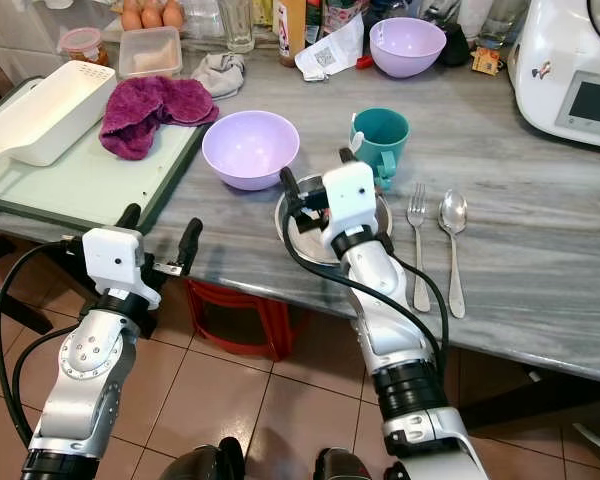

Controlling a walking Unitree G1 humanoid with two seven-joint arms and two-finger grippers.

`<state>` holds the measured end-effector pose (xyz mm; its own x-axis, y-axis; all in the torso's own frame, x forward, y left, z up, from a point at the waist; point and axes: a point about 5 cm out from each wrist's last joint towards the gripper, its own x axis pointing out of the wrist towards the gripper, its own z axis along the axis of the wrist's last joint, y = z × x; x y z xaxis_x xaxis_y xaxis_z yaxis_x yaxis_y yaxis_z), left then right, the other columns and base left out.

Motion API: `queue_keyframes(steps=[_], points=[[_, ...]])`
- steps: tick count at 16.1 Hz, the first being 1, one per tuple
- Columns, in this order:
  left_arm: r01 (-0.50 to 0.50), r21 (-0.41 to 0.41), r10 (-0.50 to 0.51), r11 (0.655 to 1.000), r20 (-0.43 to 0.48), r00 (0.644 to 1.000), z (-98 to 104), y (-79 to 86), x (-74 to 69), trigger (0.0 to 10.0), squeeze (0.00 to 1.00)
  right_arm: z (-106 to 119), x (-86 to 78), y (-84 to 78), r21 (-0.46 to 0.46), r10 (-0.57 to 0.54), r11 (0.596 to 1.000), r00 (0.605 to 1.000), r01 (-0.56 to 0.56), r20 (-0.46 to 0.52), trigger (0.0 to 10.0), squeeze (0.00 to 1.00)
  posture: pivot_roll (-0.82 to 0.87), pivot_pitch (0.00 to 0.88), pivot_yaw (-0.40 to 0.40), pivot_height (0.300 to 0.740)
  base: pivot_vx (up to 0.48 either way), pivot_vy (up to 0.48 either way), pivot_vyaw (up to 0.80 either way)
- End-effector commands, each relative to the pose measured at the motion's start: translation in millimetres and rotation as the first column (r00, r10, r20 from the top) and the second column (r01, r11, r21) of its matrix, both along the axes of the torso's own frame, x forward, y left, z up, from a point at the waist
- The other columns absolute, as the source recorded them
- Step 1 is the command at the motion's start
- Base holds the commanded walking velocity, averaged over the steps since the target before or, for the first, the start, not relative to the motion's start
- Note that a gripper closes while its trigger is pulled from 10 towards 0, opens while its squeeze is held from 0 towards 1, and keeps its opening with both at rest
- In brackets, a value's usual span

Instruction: Setting the table

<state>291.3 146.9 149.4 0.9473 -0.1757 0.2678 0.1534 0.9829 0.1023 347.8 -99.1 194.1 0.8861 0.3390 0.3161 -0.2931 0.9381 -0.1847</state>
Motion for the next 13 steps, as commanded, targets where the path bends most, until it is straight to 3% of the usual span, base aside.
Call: queue_keyframes(steps=[1, 5, 13], points=[[-0.021, 0.005, 0.021, 1.0, 0.001, 1.0, -0.6, 1.8, 0.7, 10.0, 0.0, 10.5, -3.5, 0.9, -0.007, 0.015, 1.0, 0.998, -0.015, 0.055, 10.0, 0.0, -0.1, 0.202, 0.003, 0.74, 0.0, 0.0, 0.52], [-0.061, 0.01, 0.061, 0.998, 0.017, 0.998, 2.0, 1.9, 4.1, 10.0, 0.0, 15.3, -5.3, 2.8, -0.017, 0.027, 1.0, 0.998, -0.025, 0.064, 10.0, 0.0, -0.1, 0.194, 0.001, 0.74, 0.0, 0.0, 0.8], [-0.217, 0.031, 0.216, 0.976, 0.022, 0.976, 3.9, 20.5, 12.0, 10.0, 0.0, 15.5, -7.4, 8.2, -0.042, 0.045, 0.998, 0.996, -0.042, 0.079, 10.0, 0.0, -0.09, 0.189, 0.007, 0.74, 0.0, 0.0, 0.8]])
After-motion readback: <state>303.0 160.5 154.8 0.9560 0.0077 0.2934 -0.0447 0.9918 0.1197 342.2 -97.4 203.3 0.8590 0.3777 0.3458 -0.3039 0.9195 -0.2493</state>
